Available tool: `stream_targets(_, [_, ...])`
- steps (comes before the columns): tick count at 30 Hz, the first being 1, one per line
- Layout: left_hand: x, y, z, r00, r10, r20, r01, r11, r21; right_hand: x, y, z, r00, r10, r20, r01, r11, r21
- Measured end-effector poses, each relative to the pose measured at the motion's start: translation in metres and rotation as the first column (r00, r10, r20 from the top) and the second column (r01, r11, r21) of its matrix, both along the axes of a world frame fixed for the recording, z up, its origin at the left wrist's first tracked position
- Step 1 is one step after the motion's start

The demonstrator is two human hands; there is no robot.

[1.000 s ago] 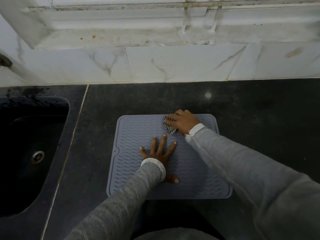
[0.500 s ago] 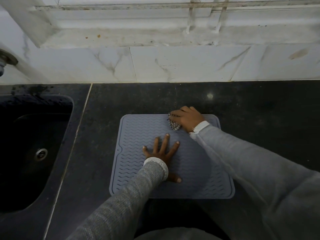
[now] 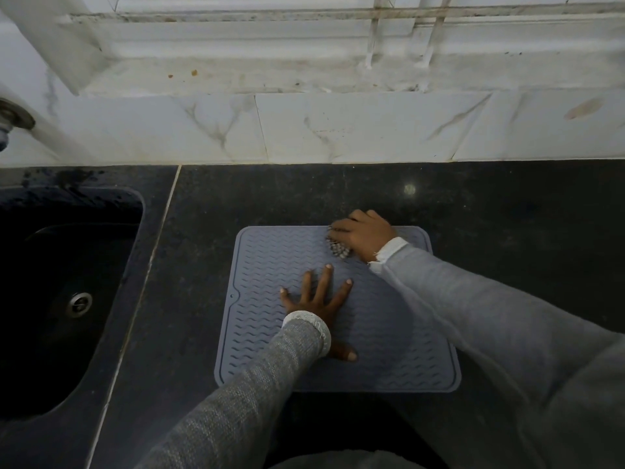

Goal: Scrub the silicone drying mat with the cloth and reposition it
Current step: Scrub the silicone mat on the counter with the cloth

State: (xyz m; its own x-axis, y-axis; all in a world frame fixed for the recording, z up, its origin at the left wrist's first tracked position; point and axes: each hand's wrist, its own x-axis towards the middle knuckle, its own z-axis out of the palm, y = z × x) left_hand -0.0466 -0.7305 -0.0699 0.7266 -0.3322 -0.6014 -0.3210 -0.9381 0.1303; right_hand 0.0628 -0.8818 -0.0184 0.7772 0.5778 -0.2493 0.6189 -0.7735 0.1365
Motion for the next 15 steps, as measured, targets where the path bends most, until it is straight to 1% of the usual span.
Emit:
stream_targets(3, [0.001, -0.001, 0.000, 0.999, -0.013, -0.036, 0.014, 0.999, 0.033, -0.007, 0.032, -0.011, 0.998, 0.067, -0.015, -0.067, 0.998, 0.001])
stream_targets(5, [0.001, -0.001, 0.000, 0.999, -0.019, -0.042, 0.021, 0.999, 0.043, -0.011, 0.031, -0.016, 0.999, 0.046, -0.028, -0.046, 0.999, 0.014])
stream_targets(7, [-0.001, 0.000, 0.000, 1.000, -0.014, -0.014, 0.014, 1.000, 0.017, -0.013, 0.009, -0.016, 0.999, 0.013, -0.035, -0.013, 1.000, 0.024])
stream_targets(10, [-0.002, 0.001, 0.000, 1.000, -0.002, 0.012, 0.003, 1.000, -0.009, -0.013, -0.026, -0.015, 0.998, 0.038, -0.041, -0.042, 0.995, -0.095])
stream_targets(12, [-0.002, 0.000, 0.000, 1.000, 0.003, 0.012, -0.003, 1.000, -0.013, -0.010, -0.035, -0.010, 0.998, 0.027, -0.056, -0.034, 0.990, -0.135])
stream_targets(15, [-0.001, 0.001, 0.000, 1.000, 0.000, 0.022, 0.000, 1.000, -0.008, 0.000, -0.021, 0.000, 0.999, 0.019, -0.035, -0.021, 0.998, -0.057])
